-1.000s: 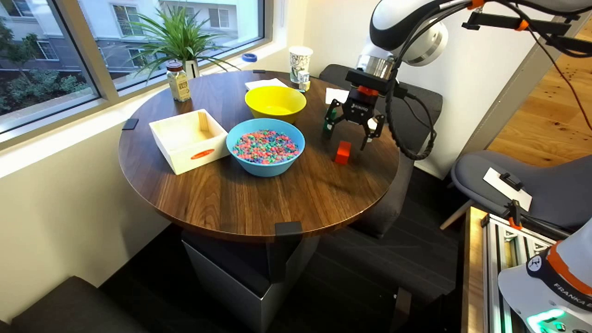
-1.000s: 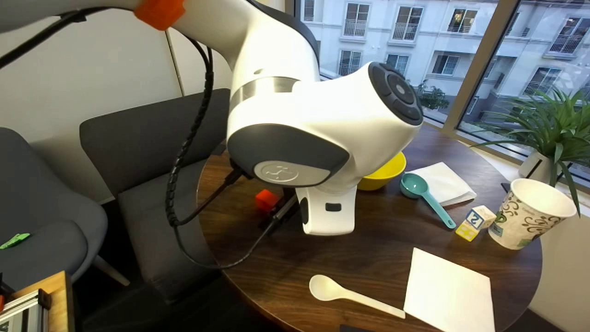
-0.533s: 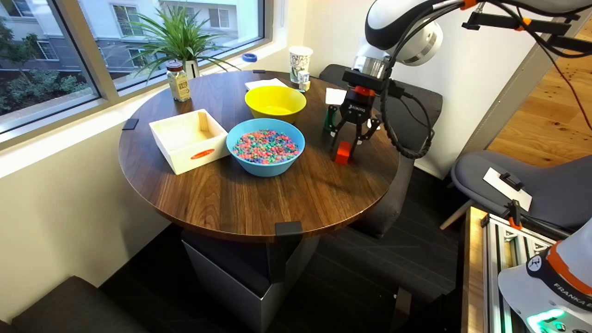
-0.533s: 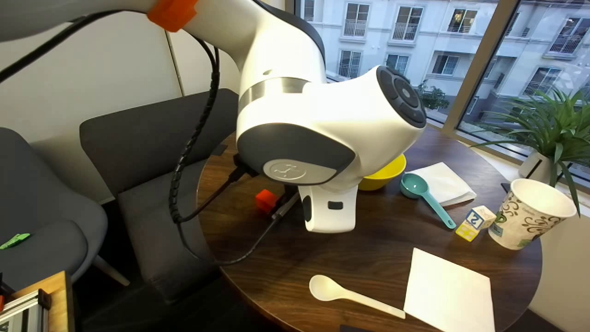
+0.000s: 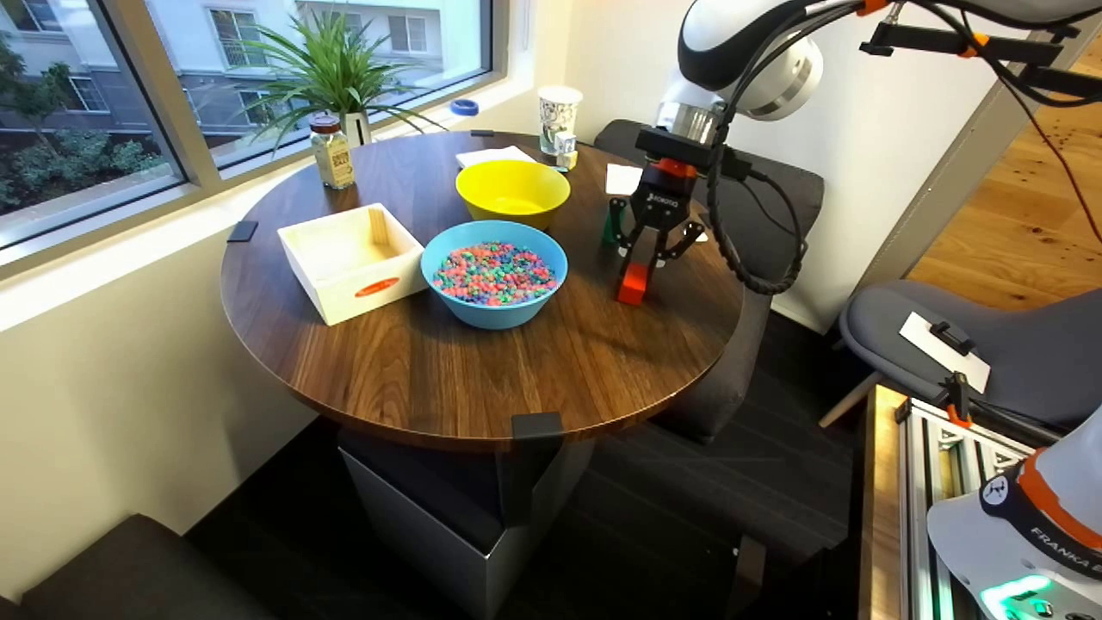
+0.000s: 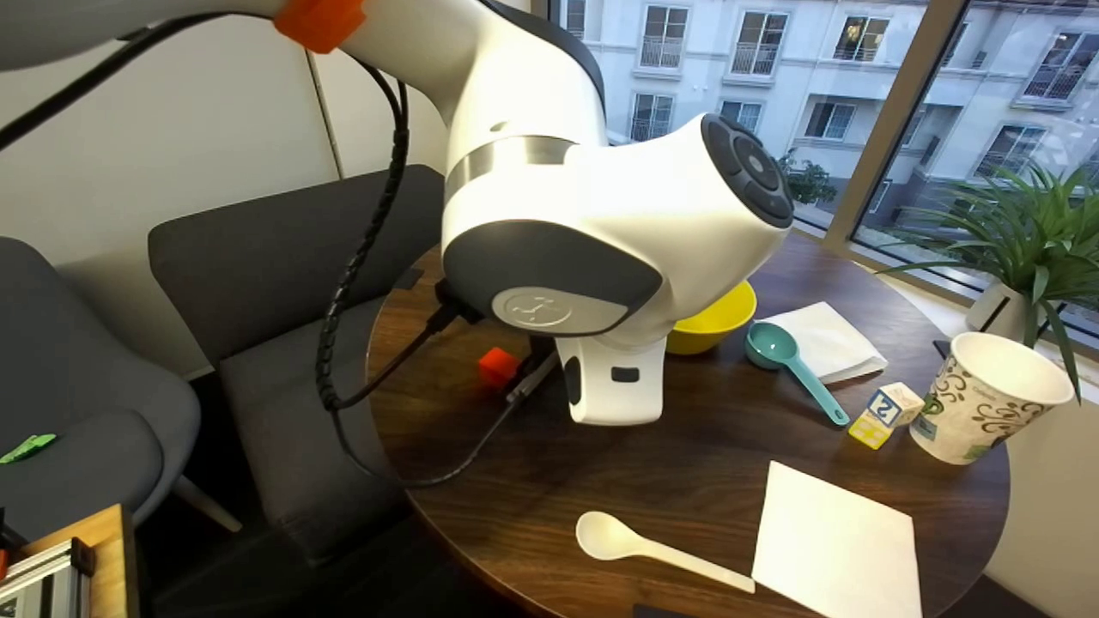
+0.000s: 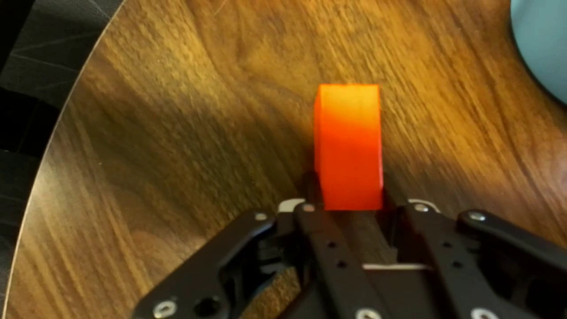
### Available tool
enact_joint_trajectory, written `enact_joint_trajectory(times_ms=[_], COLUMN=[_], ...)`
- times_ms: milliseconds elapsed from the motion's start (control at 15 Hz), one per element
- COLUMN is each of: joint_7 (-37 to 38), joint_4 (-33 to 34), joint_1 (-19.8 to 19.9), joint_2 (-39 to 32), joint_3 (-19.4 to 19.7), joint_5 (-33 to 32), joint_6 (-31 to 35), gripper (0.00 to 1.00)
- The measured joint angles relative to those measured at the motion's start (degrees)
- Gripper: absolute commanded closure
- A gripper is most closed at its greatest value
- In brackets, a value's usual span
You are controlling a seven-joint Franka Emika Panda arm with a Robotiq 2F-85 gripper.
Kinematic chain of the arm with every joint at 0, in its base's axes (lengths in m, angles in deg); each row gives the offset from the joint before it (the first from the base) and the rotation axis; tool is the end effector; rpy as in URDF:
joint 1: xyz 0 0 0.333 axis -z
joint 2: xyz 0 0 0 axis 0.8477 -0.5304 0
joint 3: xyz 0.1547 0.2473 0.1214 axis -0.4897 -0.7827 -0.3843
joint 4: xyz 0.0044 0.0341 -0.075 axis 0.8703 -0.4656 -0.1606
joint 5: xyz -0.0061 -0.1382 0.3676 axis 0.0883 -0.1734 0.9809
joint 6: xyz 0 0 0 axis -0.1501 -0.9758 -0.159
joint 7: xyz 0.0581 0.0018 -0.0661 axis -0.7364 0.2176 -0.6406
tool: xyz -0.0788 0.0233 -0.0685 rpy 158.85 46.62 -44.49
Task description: Set the orange block upright
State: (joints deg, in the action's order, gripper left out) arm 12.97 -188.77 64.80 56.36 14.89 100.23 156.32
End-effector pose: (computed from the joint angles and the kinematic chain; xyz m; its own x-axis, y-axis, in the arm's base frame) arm 0.5615 -0.0821 0.3492 0.3111 -0.8278 -0.4668 -0.9488 -0.2986 -0.1027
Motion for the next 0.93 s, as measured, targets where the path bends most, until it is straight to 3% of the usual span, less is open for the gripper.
enact_joint_trajectory(times_ms=[400,933], joint_7=[2.13,17.31], joint_4=[1.52,0.68], joint_1=[-3.12,-8.23], joint_2=[2.89,7.76], joint_3=[-0.43,-3.15], joint_5=[-6.09,-32.41], joint_6=[0.00,0.19], gripper=[0.92,0.92])
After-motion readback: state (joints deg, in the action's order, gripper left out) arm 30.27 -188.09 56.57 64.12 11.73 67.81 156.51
